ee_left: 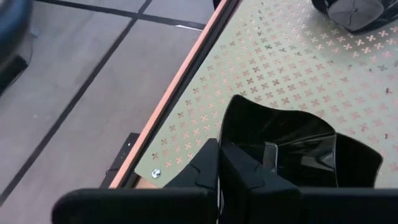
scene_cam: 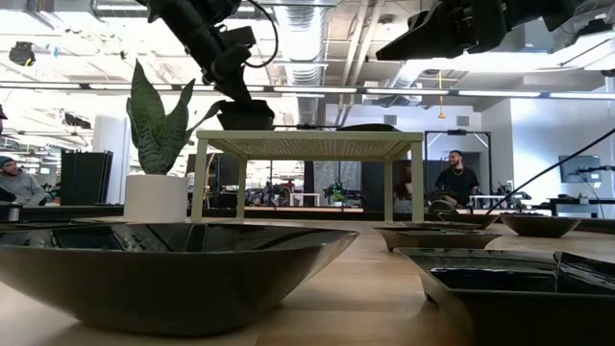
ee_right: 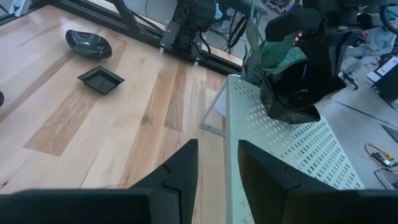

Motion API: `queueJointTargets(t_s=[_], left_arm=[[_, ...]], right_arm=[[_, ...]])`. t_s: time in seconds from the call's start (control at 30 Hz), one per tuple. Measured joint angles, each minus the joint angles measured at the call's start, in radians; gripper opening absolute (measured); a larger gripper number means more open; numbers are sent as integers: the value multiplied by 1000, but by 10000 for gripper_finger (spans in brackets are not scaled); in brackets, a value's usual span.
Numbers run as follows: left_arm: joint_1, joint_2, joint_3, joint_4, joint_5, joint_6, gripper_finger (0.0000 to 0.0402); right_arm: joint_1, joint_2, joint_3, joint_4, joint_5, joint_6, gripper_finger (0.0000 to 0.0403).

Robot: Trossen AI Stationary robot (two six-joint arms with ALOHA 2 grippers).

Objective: Pick & Place Mini shaped plates
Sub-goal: Stack the distorted square plate on top of the other distorted square plate on the shelf

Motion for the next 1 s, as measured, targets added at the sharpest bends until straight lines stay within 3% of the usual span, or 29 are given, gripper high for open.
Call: queueJointTargets(t_s=[0.27, 0.47, 0.57, 0.7, 1.0], left_arm=[[0, 0, 1, 0, 61, 0, 7], [8, -2, 77, 0, 61, 0, 8], [7, -2, 131, -86, 73, 24, 6], [23, -2, 180, -256, 163, 38, 8], [51, 38, 184, -260, 219, 37, 9]], right_arm=[[0, 0, 0, 0, 0, -8, 108], [0, 0, 0, 0, 0, -11, 108], [0, 0, 0, 0, 0, -11, 108], [0, 0, 0, 0, 0, -11, 108], [0, 0, 0, 0, 0, -53, 108]])
